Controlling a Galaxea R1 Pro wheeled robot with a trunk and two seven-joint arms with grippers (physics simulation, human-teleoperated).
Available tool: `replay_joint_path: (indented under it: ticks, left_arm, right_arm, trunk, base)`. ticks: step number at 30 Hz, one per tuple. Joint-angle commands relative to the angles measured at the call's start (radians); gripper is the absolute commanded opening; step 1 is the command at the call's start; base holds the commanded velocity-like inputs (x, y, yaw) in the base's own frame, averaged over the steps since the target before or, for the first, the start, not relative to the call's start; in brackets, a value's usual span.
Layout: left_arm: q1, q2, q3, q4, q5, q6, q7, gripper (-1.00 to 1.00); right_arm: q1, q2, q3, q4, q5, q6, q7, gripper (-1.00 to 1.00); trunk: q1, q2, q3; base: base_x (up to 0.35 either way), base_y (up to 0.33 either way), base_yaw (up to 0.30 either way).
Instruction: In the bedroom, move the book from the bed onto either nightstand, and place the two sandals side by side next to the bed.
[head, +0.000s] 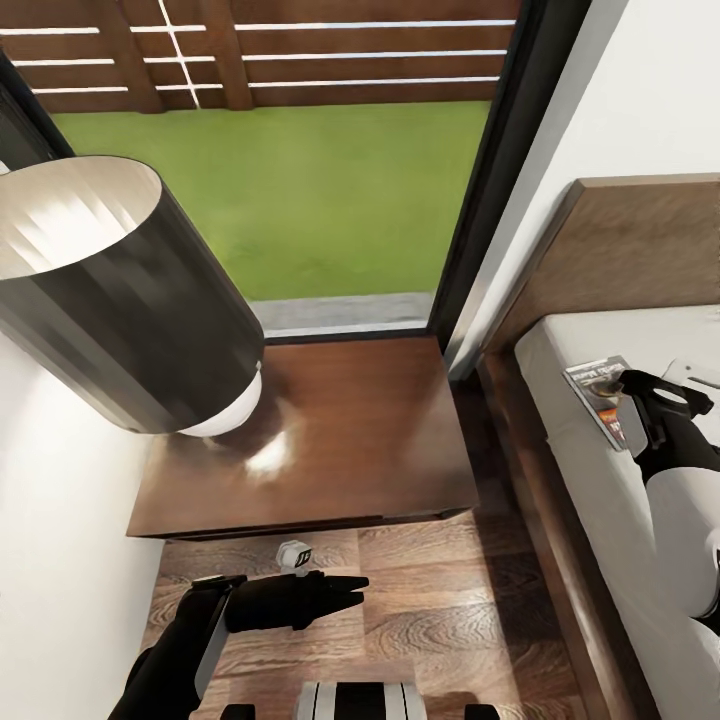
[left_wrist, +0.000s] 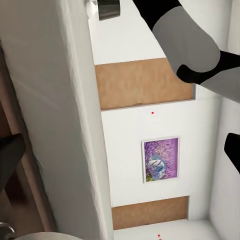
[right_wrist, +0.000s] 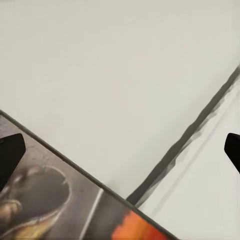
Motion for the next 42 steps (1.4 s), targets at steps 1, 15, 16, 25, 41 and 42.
replay_joint_path:
  ticks: [1, 15, 16, 25, 41, 42]
  left_arm:
    - [0.000, -0.001, 0.002, 0.000, -0.003, 0.011, -0.005, 1.00]
    - [0.000, -0.001, 0.002, 0.000, -0.003, 0.011, -0.005, 1.00]
    - [0.000, -0.001, 0.002, 0.000, -0.003, 0.011, -0.005, 1.00]
    - [0.000, -0.001, 0.002, 0.000, -0.003, 0.011, -0.005, 1.00]
    - [0.000, -0.001, 0.002, 0.000, -0.003, 0.011, -0.005, 1.00]
    - [0.000, -0.001, 0.002, 0.000, -0.003, 0.011, -0.005, 1.00]
  right_arm:
    - [0.000, 0.000, 0.001, -0.002, -0.004, 0.005, -0.004, 1.00]
    - [-0.001, 0.000, 0.001, -0.002, -0.004, 0.006, -0.004, 1.00]
    - [0.000, 0.000, 0.001, -0.002, -0.004, 0.006, -0.004, 1.00]
    - [0.000, 0.000, 0.001, -0.003, -0.004, 0.005, -0.004, 1.00]
    - [0.000, 0.000, 0.003, -0.003, -0.004, 0.004, -0.004, 1.00]
    - [0.000, 0.000, 0.004, -0.003, -0.004, 0.004, -0.004, 1.00]
  trunk:
    - [0.000, 0.000, -0.001]
    - [-0.019, 0.035, 0.015]
    - [-0.019, 0.035, 0.015]
    - [-0.019, 0.035, 0.015]
    - [-0.054, 0.098, 0.043]
    - [-0.058, 0.105, 0.046]
  base:
    - [0.000, 0.000, 0.000]
    - [0.000, 0.000, 0.000]
    - [0.000, 0.000, 0.000]
    - [0.000, 0.000, 0.000]
    - [0.000, 0.000, 0.000]
    - [0.000, 0.000, 0.000]
